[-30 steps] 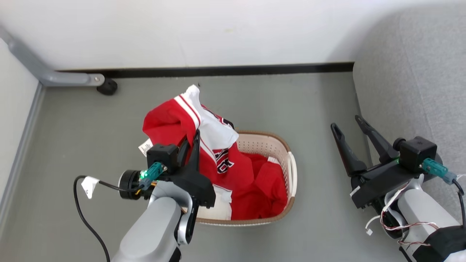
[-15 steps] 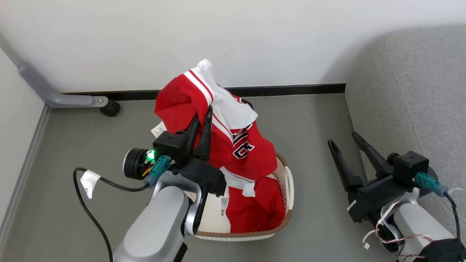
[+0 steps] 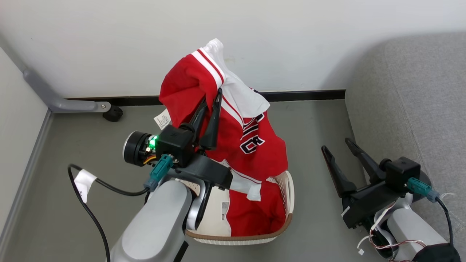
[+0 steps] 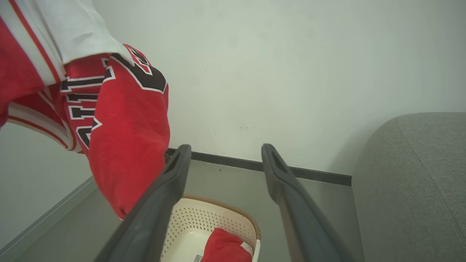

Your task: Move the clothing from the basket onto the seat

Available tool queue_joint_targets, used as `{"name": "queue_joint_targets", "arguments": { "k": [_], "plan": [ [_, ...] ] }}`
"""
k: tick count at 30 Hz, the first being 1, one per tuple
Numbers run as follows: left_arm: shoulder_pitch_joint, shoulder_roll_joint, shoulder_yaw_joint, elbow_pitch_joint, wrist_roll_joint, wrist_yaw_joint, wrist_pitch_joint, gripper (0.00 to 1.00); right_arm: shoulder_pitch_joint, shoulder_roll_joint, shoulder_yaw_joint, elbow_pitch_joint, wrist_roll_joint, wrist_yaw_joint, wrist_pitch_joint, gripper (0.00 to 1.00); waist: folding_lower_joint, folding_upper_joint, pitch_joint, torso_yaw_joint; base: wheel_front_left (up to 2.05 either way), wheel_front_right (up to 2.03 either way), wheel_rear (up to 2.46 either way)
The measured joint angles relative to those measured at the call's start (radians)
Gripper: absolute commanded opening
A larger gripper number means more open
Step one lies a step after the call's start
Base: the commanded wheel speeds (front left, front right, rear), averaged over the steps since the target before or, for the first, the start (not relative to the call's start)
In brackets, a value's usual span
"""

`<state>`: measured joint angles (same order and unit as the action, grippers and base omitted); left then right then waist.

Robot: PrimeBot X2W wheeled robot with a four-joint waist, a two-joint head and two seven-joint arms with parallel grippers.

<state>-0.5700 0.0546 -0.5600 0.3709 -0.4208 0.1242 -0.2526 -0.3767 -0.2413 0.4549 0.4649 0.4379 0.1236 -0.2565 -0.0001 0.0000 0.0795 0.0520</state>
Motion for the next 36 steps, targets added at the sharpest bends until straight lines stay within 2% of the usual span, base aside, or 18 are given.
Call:
{"name": "queue_joint_targets", "arguments": {
  "k": [9,18,23,36],
  "plan": [
    [0.002,0.004,0.000,-0.044,0.013,0.000,0.000,0.00,-0.005,0.002,0.033,-0.051,-0.007,0.000,0.000,1.00,0.0000,0.0000,0.009,-0.002,0.00,0.00,0.00],
    [-0.003,0.001,-0.017,-0.062,0.024,0.000,0.000,0.00,-0.075,0.001,0.138,-0.123,-0.016,0.000,0.000,1.00,0.0001,0.0002,0.034,0.006,0.00,0.00,0.00],
    [-0.011,-0.001,-0.038,-0.084,0.041,0.000,0.000,0.00,-0.115,-0.001,0.182,-0.116,-0.016,0.000,0.000,1.00,0.0000,0.0002,0.048,0.019,0.00,0.00,0.00],
    [-0.047,-0.009,-0.108,-0.115,0.047,-0.001,0.000,0.00,-0.230,-0.017,0.277,-0.005,-0.005,0.000,0.000,1.00,0.0001,0.0002,0.080,0.087,0.00,0.00,0.00]
  ]
}}
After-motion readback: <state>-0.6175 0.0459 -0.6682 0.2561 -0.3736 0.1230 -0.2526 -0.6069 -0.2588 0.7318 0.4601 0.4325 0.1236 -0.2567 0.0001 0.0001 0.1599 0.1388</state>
